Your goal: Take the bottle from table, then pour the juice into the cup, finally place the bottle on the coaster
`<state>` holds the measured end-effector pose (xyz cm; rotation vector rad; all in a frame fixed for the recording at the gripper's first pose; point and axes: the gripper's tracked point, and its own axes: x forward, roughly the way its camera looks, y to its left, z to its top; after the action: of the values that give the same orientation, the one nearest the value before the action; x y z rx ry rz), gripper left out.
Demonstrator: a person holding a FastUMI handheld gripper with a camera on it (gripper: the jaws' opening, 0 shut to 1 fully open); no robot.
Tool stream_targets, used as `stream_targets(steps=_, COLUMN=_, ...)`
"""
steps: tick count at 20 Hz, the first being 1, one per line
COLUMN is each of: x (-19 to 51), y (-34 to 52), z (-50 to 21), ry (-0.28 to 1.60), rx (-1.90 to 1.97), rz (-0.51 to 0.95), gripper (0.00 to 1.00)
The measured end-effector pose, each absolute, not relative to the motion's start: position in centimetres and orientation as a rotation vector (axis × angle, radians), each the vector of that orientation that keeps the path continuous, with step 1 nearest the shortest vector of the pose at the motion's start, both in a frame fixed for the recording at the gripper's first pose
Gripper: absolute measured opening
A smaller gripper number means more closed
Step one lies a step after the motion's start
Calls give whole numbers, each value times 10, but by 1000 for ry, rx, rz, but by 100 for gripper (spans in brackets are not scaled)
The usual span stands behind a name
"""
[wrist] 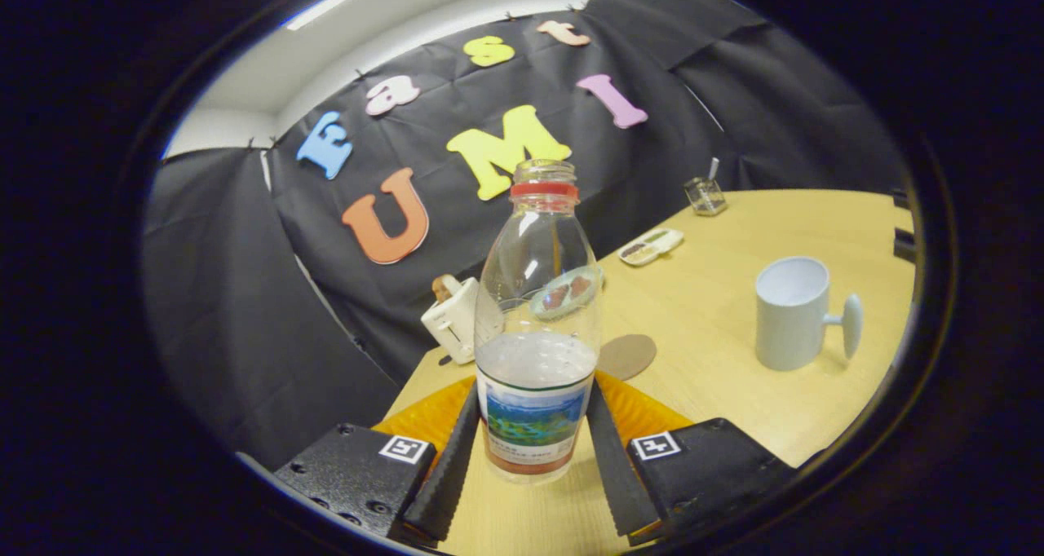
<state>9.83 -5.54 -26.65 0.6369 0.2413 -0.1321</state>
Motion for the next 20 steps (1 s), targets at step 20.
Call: stream_targets(steps=20, x=105, y=-90, z=-274, ry=141, rx=1420, rz=-180, gripper=75)
